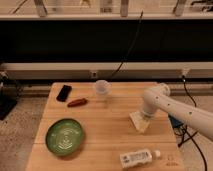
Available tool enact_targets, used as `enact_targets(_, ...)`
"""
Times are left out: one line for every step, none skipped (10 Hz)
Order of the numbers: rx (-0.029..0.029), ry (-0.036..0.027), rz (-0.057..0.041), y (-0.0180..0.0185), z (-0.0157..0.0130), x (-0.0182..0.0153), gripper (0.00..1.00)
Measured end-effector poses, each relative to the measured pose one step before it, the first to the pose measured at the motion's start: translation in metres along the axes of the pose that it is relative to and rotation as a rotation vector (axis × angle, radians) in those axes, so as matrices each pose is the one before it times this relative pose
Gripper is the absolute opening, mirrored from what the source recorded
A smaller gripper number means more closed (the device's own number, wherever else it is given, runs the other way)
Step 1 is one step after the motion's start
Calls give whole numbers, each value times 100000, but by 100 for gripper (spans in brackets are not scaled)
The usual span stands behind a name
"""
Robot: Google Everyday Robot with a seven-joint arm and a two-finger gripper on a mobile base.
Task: Place the white sponge in the ceramic bowl
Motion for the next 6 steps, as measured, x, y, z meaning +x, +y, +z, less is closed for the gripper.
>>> enact_targets(-504, 103, -97, 133, 109, -87, 49)
enact_targets(-581, 64, -91, 148, 105, -68, 37)
enact_targets(-291, 0, -88, 86, 10, -61, 26)
enact_targets(-254, -36, -188, 66, 15, -83, 18)
enact_targets(-423, -117, -405, 90, -35, -143, 6)
enact_targets(-480, -118, -308, 35, -94, -95, 1)
